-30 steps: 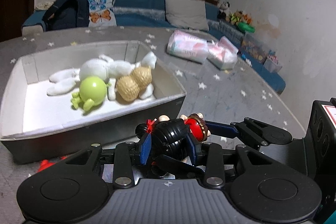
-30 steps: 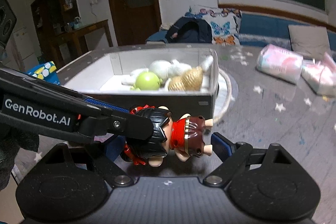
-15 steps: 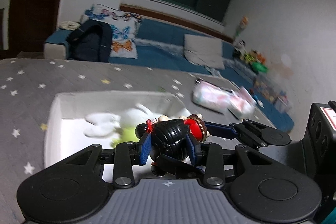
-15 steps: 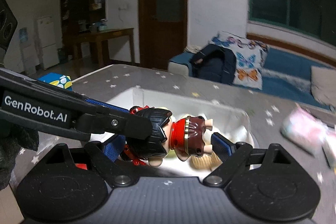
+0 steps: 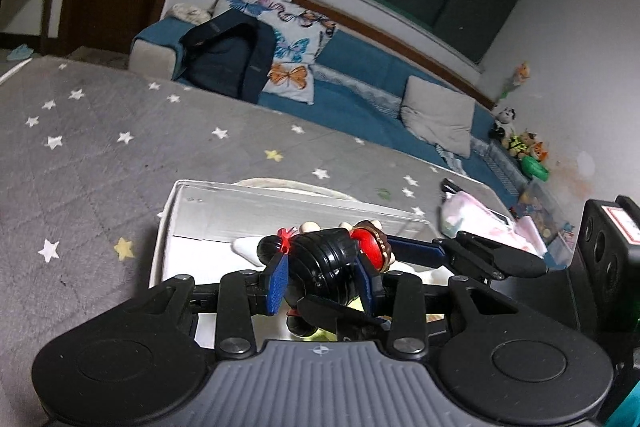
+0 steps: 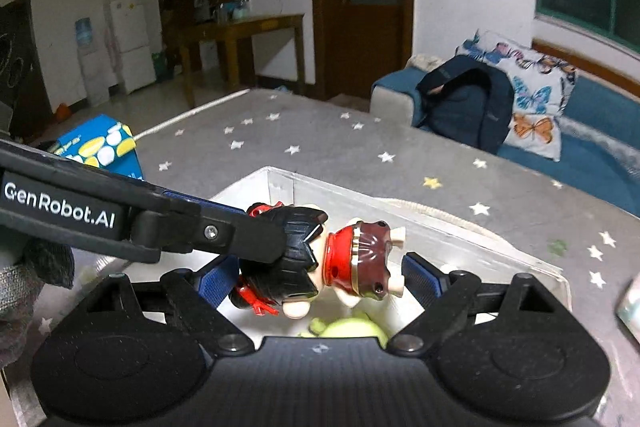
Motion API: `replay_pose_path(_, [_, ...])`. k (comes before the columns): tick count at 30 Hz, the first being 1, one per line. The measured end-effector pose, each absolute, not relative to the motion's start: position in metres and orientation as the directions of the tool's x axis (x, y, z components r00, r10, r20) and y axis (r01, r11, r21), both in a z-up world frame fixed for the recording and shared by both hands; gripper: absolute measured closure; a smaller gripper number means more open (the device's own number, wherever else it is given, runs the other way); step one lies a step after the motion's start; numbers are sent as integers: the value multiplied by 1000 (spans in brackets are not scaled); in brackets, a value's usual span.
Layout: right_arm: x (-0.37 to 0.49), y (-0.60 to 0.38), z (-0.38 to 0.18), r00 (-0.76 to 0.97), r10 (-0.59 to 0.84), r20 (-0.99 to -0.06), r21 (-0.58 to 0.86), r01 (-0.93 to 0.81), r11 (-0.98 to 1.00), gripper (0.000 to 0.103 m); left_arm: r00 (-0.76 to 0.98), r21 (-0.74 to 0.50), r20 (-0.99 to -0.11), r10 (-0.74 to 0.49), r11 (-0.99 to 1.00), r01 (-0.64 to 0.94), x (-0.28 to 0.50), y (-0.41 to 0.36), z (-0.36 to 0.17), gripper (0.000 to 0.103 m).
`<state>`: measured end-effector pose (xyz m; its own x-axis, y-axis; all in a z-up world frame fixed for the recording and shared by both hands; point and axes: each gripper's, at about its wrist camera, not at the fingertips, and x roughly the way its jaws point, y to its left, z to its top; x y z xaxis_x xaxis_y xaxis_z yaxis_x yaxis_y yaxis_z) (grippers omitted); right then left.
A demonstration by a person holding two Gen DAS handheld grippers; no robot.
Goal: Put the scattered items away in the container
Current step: 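Lift the doll over the box wall and lower it inside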
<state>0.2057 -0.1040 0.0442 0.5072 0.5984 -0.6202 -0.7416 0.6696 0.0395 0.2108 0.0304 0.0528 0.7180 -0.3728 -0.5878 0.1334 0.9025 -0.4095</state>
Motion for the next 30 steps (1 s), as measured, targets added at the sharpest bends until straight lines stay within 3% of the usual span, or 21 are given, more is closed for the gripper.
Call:
replay_pose_path(17, [240, -69, 21, 392, 535, -749, -27, -824, 565, 13, 666, -413, -670, -327, 910, 32, 236, 38, 24, 64])
replay_pose_path(30, [248, -59, 14, 371, 518, -771, -42, -840, 540, 13, 666, -418, -668, -332, 908, 33, 235, 38, 24, 64])
